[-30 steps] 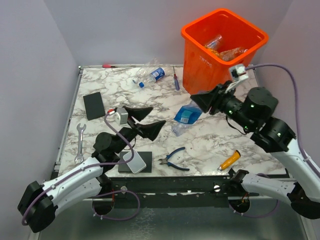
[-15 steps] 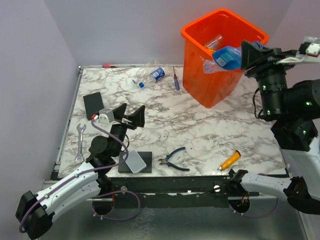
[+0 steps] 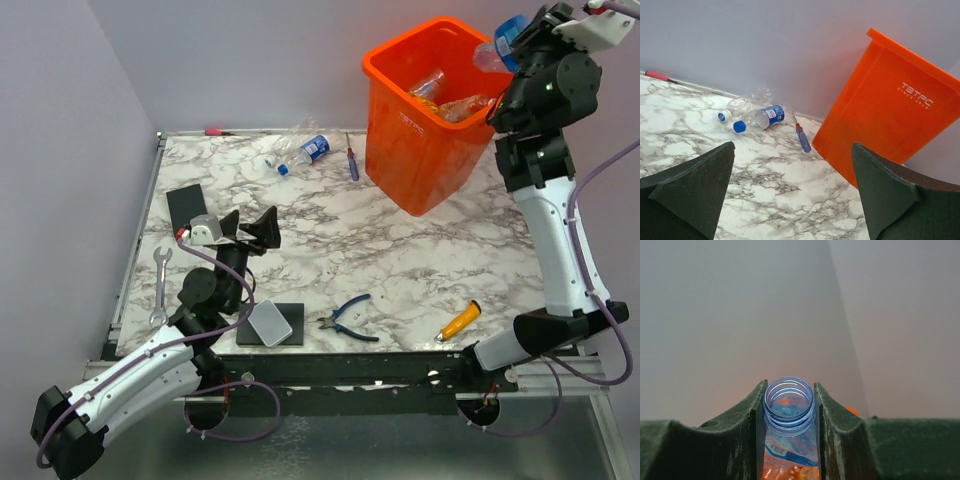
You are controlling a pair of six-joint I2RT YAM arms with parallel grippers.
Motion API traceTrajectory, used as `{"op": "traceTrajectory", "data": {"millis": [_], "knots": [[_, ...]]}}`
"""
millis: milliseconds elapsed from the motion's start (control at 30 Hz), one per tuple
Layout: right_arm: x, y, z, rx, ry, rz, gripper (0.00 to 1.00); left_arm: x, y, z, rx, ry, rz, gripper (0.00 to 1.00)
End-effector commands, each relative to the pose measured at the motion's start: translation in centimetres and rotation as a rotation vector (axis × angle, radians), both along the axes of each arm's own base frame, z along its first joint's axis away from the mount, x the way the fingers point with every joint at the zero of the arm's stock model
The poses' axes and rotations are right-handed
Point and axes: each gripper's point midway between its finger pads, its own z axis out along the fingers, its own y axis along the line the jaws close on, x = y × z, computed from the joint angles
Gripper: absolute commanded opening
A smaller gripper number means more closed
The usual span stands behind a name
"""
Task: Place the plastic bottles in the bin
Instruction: Place the plastic bottle in the trash bin.
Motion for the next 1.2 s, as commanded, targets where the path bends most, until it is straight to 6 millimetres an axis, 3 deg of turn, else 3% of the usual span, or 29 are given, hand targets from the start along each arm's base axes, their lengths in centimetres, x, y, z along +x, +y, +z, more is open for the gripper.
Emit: {"op": "traceTrajectory", "data": {"millis": [0, 100, 267, 467, 567, 700, 933, 1067, 1167], "knots": [[4.2, -4.4, -3.6, 0.169, 0.068, 0.008, 0.0, 0.2, 1.2, 0.5, -0.029, 0.019, 0.058, 0.99], [7.5, -5.3, -6.9, 0.187, 0.135, 0.009, 0.0, 0.1, 1.1, 0.5, -0.036, 0.02, 0.053, 0.99], [12.7, -4.1, -12.3, 0.163, 0.301, 0.048, 0.0, 0.1, 0.8, 0.8, -0.044, 0.016, 0.036, 0.99], [15.9, -1.5, -18.5, 0.173, 0.481, 0.168, 0.0, 0.0, 0.9, 0.9, -0.048, 0.013, 0.034, 0.99], [16.9, 1.0, -20.8, 0.171, 0.57, 0.295, 0.0, 0.0, 0.8, 0.9, -0.051, 0.014, 0.03, 0.99], [16.8, 4.2, -21.6, 0.178, 0.59, 0.452, 0.0, 0.1, 0.6, 0.7, -0.048, 0.019, 0.022, 0.99], [15.5, 8.9, -18.9, 0.169, 0.535, 0.731, 0.02, 0.3, 0.2, 0.3, -0.042, 0.03, 0.015, 0.99], [15.6, 7.5, -19.9, 0.174, 0.589, 0.636, 0.54, 0.4, 0.0, 0.1, -0.036, 0.036, 0.008, 0.99], [15.2, 5.3, -20.1, 0.189, 0.601, 0.513, 0.72, 0.6, -0.1, -0.1, -0.024, 0.043, 0.01, 0.99]]}}
